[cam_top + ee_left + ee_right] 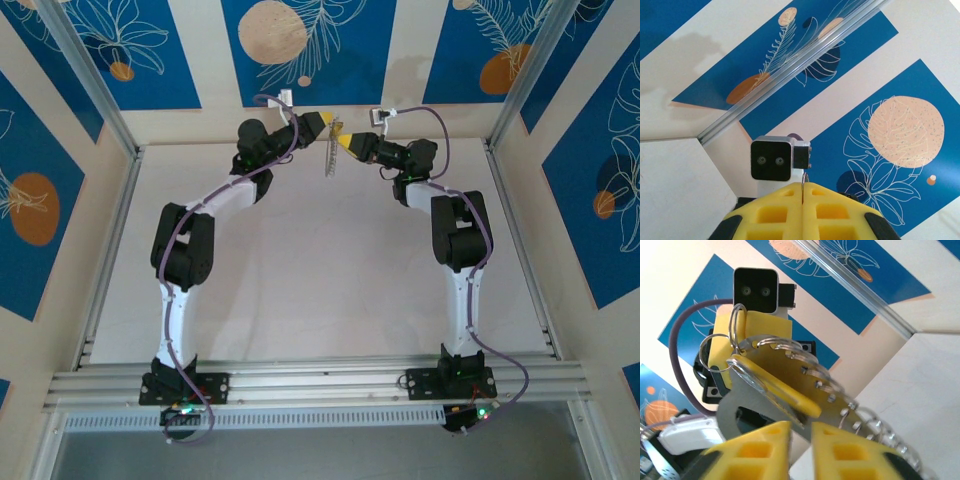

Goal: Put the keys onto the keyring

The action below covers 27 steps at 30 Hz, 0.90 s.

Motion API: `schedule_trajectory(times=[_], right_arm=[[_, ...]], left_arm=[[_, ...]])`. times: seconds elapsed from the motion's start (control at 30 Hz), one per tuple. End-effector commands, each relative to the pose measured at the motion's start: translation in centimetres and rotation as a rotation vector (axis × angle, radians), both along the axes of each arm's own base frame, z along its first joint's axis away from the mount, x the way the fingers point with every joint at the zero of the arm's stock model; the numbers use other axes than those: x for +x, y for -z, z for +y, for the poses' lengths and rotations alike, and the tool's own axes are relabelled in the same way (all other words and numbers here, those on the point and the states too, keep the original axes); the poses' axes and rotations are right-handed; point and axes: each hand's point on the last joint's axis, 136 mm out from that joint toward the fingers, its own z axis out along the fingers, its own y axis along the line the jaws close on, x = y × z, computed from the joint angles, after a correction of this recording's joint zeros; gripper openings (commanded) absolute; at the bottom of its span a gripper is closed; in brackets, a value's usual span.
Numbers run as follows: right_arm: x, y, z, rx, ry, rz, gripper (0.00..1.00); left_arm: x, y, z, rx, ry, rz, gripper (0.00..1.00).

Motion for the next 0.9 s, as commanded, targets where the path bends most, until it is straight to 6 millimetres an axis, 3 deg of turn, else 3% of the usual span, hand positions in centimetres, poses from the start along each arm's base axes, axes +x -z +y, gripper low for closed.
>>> schedule_trajectory(times=[0.0, 0.17, 0.27, 0.7, 0.87], right_arm=[[-0.9, -3.2, -0.8, 0.018, 0.032, -0.101, 0.41], [-0.1, -3.4, -3.0, 0.026, 0.101, -0.104, 0.48], [0.0, -3.8, -3.4, 0.027, 0.107, -0.119, 0.51], [0.6, -5.5, -1.0, 0.035, 0.055, -0.168, 0.53], [-0.1, -5.3, 0.3, 0.023, 0.011, -0.173, 0.53]], left_arm=[[-0.9, -4.5, 0.7, -0.04, -0.013, -0.107, 0.0], [-1.0, -4.7, 0.7, -0.043, -0.006, -0.111, 0.0], [-1.0, -4.7, 0.6, -0.044, -0.002, -0.11, 0.0], [-1.1, -4.9, 0.5, -0.052, 0.007, -0.109, 0.0], [-0.9, -4.8, 0.4, -0.051, 0.004, -0.107, 0.0]])
